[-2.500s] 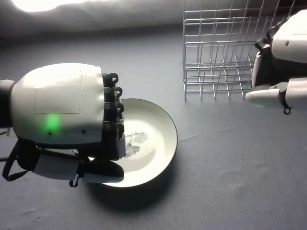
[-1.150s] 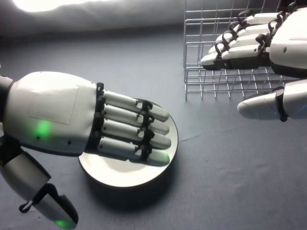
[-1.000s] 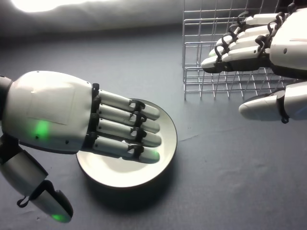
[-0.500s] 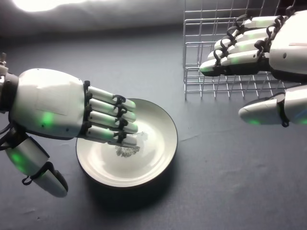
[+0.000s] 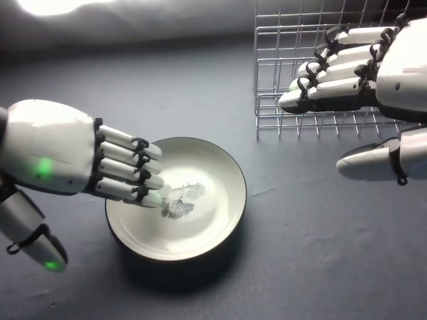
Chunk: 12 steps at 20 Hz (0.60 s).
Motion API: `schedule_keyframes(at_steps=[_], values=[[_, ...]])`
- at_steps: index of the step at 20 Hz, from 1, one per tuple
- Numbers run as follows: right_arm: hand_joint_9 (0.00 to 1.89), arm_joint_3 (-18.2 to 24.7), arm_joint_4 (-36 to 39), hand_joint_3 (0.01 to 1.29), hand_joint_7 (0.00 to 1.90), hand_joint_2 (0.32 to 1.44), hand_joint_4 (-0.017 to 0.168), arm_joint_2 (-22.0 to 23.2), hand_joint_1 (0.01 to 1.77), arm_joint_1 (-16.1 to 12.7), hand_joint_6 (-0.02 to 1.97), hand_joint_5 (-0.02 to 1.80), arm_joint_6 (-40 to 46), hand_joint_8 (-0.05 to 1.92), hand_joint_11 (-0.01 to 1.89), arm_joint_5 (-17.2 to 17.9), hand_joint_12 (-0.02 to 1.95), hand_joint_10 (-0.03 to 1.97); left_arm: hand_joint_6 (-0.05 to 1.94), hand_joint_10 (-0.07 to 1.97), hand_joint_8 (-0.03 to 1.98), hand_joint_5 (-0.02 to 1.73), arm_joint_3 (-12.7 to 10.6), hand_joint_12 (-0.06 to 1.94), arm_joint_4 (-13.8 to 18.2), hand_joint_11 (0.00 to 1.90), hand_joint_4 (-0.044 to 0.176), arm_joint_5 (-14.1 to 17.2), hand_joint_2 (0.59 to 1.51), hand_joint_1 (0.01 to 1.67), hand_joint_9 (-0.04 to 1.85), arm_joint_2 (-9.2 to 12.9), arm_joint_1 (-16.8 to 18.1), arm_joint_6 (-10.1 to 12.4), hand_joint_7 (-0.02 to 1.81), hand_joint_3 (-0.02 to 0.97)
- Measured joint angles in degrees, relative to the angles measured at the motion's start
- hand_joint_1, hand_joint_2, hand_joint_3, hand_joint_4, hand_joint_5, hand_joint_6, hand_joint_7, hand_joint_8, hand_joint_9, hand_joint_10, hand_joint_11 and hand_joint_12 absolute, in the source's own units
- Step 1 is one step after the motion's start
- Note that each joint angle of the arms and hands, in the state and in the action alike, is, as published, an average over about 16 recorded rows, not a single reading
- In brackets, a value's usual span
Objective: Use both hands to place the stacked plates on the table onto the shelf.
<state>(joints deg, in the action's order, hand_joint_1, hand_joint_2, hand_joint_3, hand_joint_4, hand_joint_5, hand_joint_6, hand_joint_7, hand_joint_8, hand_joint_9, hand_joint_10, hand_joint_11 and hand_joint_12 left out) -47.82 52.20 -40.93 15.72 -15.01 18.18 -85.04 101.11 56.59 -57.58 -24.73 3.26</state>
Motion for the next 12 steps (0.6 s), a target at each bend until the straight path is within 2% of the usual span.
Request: schedule_keyframes(at_steps=[12], values=[[0.23,-0.1,0.7,0.01,0.27,1.30,0.002,0.4,0.14,1.0,0.02,0.26,-0.3,0.01,0.02,1.3,0.74,0.02,-0.01,0.01,-0.01,0.02,-1.0,-0.02,1.2,0.02,0.004,3.0,1.058,0.02,0.02,0.9,-2.6,0.5,0.02,0.020]])
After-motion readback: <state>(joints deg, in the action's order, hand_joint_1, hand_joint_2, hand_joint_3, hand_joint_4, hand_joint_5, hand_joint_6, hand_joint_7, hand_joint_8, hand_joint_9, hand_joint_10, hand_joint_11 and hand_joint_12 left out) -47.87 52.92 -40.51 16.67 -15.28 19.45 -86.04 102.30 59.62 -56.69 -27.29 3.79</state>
